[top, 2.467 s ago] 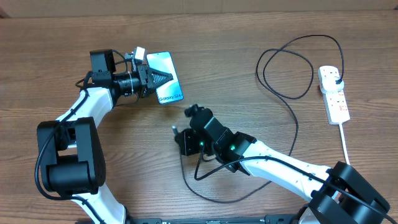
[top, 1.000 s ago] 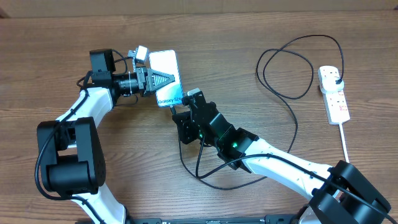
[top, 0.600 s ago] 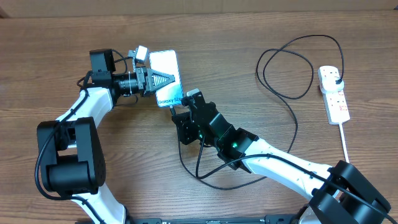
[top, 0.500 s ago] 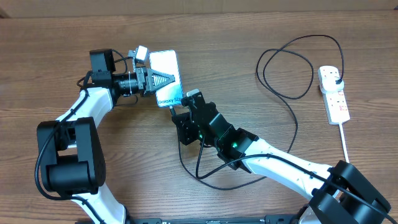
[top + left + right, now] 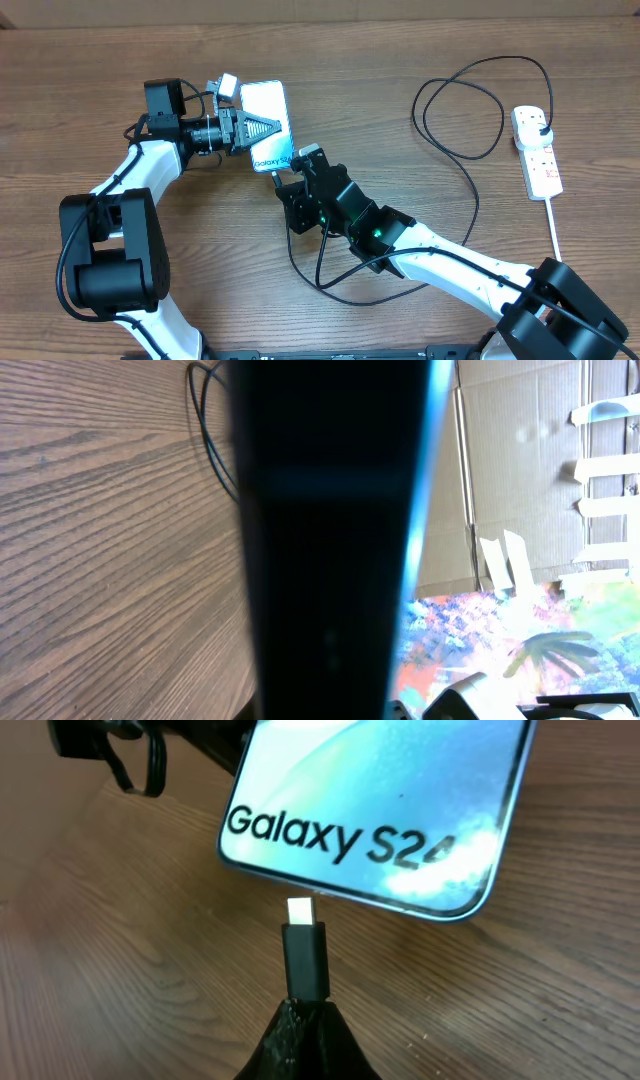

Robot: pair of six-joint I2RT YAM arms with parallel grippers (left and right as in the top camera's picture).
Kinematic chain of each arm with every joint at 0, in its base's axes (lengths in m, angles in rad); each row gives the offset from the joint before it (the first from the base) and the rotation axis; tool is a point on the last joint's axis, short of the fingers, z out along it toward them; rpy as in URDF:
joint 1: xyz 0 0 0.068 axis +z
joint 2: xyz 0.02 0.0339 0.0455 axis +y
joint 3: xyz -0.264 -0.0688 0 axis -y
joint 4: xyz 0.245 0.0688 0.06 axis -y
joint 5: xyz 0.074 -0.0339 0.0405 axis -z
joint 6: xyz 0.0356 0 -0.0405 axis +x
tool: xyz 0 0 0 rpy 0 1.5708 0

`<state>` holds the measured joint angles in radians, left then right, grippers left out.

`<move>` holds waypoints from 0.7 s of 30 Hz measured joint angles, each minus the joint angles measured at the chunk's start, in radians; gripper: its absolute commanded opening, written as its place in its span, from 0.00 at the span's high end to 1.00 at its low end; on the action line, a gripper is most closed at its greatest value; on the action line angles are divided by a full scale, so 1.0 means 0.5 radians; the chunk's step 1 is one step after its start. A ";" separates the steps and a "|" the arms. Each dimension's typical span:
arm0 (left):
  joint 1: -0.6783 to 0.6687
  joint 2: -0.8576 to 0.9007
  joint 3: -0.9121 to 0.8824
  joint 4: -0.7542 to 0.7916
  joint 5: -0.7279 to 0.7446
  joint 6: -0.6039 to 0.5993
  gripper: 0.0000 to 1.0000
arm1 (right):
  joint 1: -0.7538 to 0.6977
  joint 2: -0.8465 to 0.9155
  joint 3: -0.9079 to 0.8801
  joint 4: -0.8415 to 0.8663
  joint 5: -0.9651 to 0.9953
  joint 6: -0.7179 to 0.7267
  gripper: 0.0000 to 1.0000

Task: Plug charger to phone and switch on socket
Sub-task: 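Push the USB-C plug up into the phone port with the right gripper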

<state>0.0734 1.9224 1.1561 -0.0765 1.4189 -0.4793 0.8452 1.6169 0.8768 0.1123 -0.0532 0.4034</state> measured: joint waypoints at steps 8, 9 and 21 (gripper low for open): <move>0.000 0.000 0.000 0.003 0.000 -0.001 0.96 | 0.000 0.000 0.000 -0.001 0.059 0.018 0.96; 0.000 0.000 0.000 0.004 0.000 -0.001 0.96 | 0.000 0.000 0.000 -0.001 0.062 0.021 0.96; 0.000 0.000 0.000 0.007 -0.005 0.000 0.96 | 0.010 0.000 0.000 -0.001 0.107 0.162 0.96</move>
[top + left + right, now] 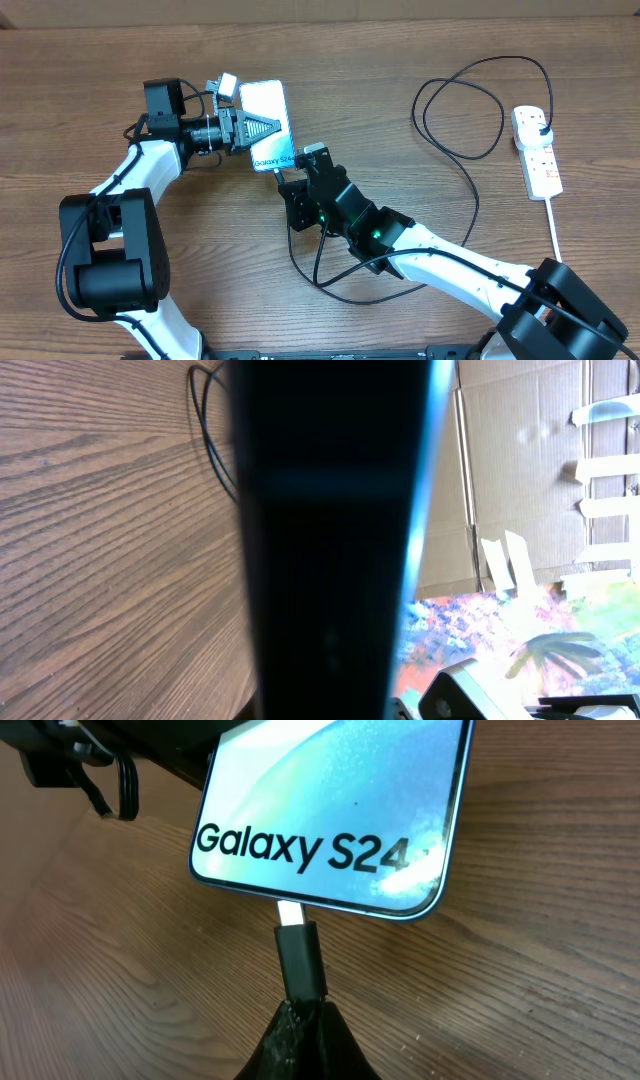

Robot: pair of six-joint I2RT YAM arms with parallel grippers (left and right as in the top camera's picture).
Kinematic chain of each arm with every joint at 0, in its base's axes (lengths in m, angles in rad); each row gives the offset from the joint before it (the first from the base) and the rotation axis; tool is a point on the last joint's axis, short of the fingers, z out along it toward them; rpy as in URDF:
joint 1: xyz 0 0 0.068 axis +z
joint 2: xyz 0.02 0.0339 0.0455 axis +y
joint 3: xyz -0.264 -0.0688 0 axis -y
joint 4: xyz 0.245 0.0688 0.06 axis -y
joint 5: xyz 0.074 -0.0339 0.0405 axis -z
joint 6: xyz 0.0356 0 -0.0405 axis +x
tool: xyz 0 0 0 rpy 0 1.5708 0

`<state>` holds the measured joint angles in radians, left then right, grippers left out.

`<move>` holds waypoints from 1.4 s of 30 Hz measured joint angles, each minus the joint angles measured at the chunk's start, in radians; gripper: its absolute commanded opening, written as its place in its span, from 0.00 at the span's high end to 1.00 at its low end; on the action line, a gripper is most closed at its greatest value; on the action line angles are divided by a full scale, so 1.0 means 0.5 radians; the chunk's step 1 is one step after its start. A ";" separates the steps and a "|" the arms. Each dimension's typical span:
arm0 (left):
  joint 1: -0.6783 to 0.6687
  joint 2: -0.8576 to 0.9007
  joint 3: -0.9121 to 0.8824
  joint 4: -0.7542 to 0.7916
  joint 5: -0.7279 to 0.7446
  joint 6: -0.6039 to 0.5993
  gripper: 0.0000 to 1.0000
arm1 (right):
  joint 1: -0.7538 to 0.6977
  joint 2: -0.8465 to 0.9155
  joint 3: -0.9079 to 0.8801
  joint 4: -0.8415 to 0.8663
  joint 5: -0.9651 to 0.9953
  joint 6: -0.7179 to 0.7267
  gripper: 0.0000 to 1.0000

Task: Plug charger to phone and switch on socket
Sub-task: 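Push the USB-C plug up into the phone port with the right gripper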

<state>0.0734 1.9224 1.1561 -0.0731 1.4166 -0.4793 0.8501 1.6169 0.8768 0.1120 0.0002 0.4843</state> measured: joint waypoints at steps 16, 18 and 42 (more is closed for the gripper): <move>0.000 0.000 0.000 0.007 -0.014 -0.001 0.96 | 0.005 0.000 0.000 0.012 0.031 0.111 0.96; 0.002 0.000 0.000 0.014 -0.014 -0.002 0.95 | 0.005 0.000 -0.001 0.035 0.028 0.118 0.96; -0.002 0.000 0.006 0.031 -0.029 -0.031 0.96 | 0.008 0.023 -0.031 0.224 0.019 0.133 0.96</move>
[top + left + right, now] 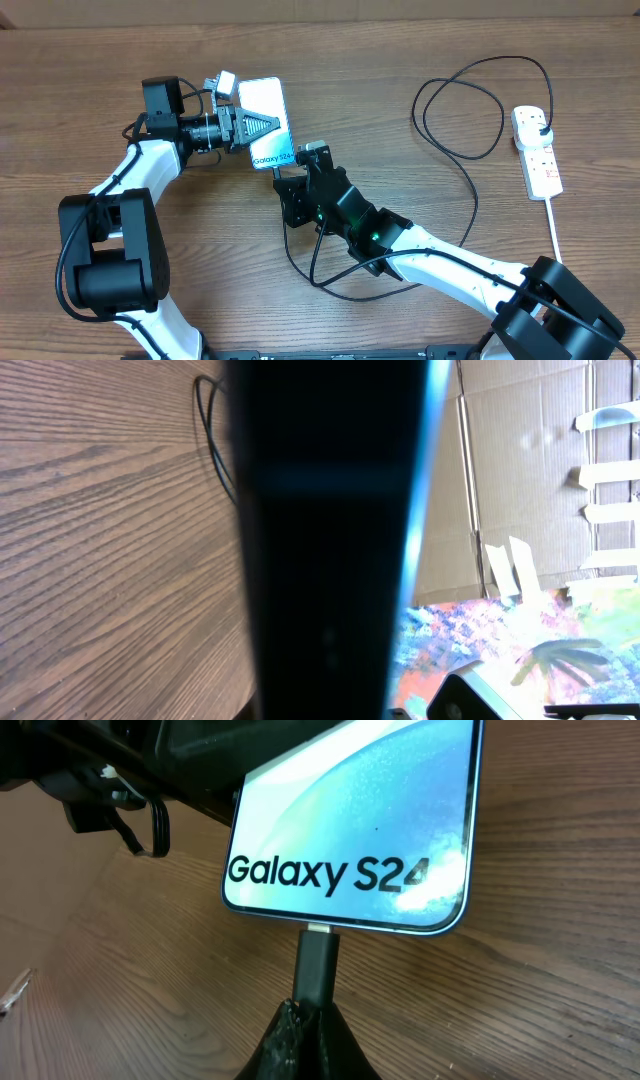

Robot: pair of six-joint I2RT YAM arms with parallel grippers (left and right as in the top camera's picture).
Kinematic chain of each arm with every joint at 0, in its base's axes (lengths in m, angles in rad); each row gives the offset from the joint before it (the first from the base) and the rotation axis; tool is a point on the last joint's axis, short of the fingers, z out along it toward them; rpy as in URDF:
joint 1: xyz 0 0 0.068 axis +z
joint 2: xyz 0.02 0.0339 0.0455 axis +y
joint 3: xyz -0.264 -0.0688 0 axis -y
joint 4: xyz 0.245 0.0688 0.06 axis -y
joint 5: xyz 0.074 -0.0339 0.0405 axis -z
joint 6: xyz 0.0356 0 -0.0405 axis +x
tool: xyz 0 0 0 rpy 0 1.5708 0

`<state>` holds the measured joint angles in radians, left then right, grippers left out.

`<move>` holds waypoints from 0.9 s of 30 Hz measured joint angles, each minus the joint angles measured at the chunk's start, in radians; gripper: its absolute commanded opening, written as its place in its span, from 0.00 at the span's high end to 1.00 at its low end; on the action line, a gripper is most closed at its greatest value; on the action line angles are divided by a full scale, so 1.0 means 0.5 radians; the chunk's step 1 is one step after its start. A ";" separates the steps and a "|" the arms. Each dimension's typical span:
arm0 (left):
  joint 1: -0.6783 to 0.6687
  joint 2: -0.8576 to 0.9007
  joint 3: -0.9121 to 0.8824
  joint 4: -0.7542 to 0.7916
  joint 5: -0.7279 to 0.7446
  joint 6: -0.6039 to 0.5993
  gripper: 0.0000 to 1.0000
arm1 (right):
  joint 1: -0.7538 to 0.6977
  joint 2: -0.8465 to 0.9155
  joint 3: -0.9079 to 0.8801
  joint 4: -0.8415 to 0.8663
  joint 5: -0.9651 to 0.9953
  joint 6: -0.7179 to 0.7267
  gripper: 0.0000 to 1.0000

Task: Plug charger to phone and switch on socket
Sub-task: 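Push the USB-C plug up into the phone port with the right gripper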

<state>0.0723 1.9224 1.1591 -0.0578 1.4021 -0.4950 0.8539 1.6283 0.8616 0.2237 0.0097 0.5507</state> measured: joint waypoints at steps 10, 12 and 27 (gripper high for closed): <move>-0.002 0.000 0.015 0.006 0.001 0.001 0.96 | 0.000 0.004 -0.011 0.055 0.018 0.000 0.96; -0.002 0.000 0.018 0.007 0.000 0.001 0.96 | 0.000 0.008 -0.019 0.077 0.021 0.000 0.96; -0.002 0.000 0.021 0.007 0.000 0.001 0.96 | 0.000 0.009 -0.024 0.088 0.027 -0.001 0.96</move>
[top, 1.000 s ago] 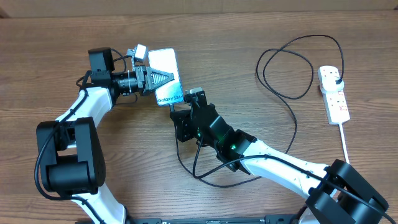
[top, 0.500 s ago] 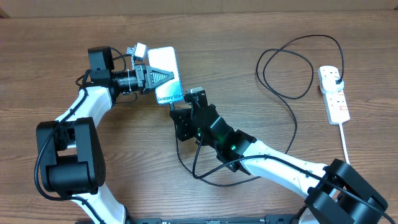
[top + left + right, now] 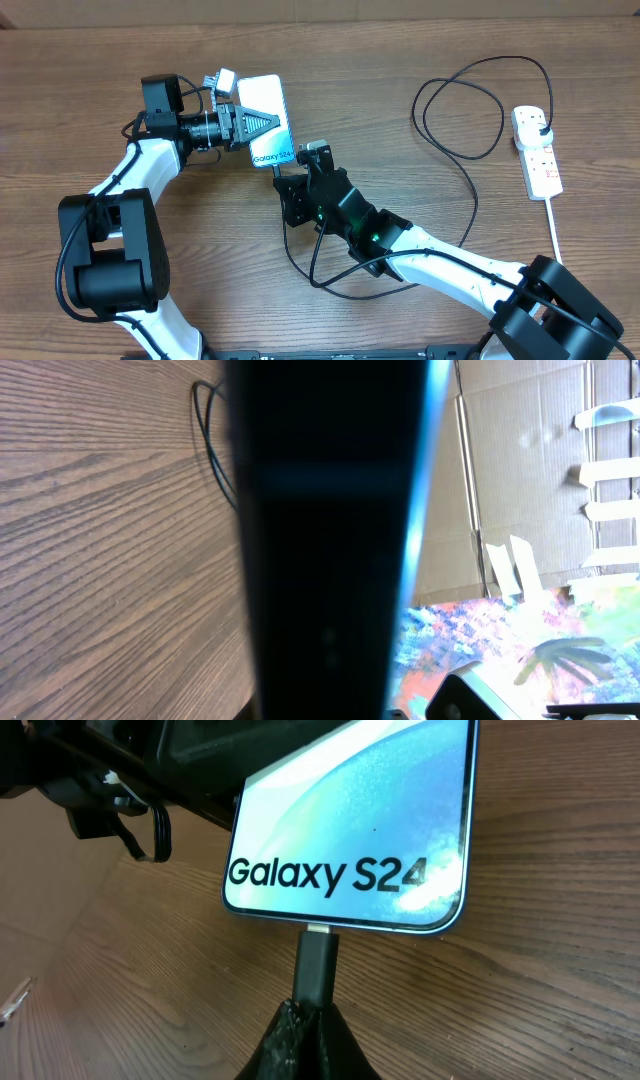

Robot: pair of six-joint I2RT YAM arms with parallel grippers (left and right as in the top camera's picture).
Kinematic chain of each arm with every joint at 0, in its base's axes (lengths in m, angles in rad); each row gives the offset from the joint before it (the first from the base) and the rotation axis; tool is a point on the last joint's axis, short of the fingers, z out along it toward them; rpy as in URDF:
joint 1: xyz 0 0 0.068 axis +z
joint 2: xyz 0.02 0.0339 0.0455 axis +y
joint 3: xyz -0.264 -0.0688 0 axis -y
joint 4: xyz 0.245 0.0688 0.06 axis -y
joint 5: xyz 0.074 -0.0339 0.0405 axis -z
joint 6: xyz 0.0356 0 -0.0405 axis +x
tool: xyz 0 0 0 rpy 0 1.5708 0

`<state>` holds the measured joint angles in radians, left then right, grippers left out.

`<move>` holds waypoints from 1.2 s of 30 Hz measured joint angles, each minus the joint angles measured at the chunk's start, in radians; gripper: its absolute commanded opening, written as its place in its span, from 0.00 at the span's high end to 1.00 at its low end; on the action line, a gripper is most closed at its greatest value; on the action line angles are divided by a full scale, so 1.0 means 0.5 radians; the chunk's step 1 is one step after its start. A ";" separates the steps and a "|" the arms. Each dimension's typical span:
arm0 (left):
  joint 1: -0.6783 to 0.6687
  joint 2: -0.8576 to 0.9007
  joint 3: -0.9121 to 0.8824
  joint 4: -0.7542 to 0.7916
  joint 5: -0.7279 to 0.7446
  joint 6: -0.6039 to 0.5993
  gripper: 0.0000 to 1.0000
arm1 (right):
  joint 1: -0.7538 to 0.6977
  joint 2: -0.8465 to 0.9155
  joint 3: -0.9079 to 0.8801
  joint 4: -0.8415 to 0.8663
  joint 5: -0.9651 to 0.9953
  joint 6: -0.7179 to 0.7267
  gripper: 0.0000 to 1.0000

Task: Plug charger to phone and switch on socket
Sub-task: 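Push the USB-C plug up into the phone port with the right gripper, then open the right gripper and withdraw it to the right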

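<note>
The phone point(image 3: 266, 125), its lit screen reading Galaxy S24 point(image 3: 350, 830), is held off the table by my left gripper point(image 3: 243, 124), shut on it; in the left wrist view its dark edge point(image 3: 325, 540) fills the middle. My right gripper point(image 3: 312, 1012) is shut on the black charger plug point(image 3: 315, 965), whose metal tip sits in the phone's bottom edge. The black cable point(image 3: 470, 150) runs to the white socket strip point(image 3: 537, 152) at the far right; its switch state is too small to tell.
Cable slack loops on the wooden table point(image 3: 120, 290) below my right arm point(image 3: 420, 245) and at the upper right beside the socket strip. Cardboard and a coloured sheet point(image 3: 500, 630) lie beyond the table in the left wrist view.
Almost nothing differs. The phone and both grippers have shifted by a hair, and the plug tip stays in the phone's bottom edge.
My left gripper held the phone throughout. At first the plug in my right gripper stood a short gap below the phone's bottom edge. Then its tip touched that edge. By the last earlier moment it sat in the port, where it stays now.
</note>
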<state>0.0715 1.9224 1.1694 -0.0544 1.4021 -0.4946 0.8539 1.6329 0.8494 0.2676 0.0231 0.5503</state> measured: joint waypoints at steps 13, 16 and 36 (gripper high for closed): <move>-0.040 0.000 -0.014 -0.031 0.018 0.002 0.96 | -0.036 -0.006 0.014 -0.017 0.057 0.018 0.20; -0.056 0.000 -0.016 -0.040 0.033 0.001 0.96 | -0.056 -0.006 0.018 -0.066 0.043 0.014 0.00; -0.066 0.000 -0.023 -0.038 0.039 0.002 0.96 | -0.217 -0.361 0.031 -0.900 -0.040 0.118 0.00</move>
<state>0.0387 1.9224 1.1580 -0.0734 1.4216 -0.4938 0.7456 1.4525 0.8650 -0.1822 0.0032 0.6094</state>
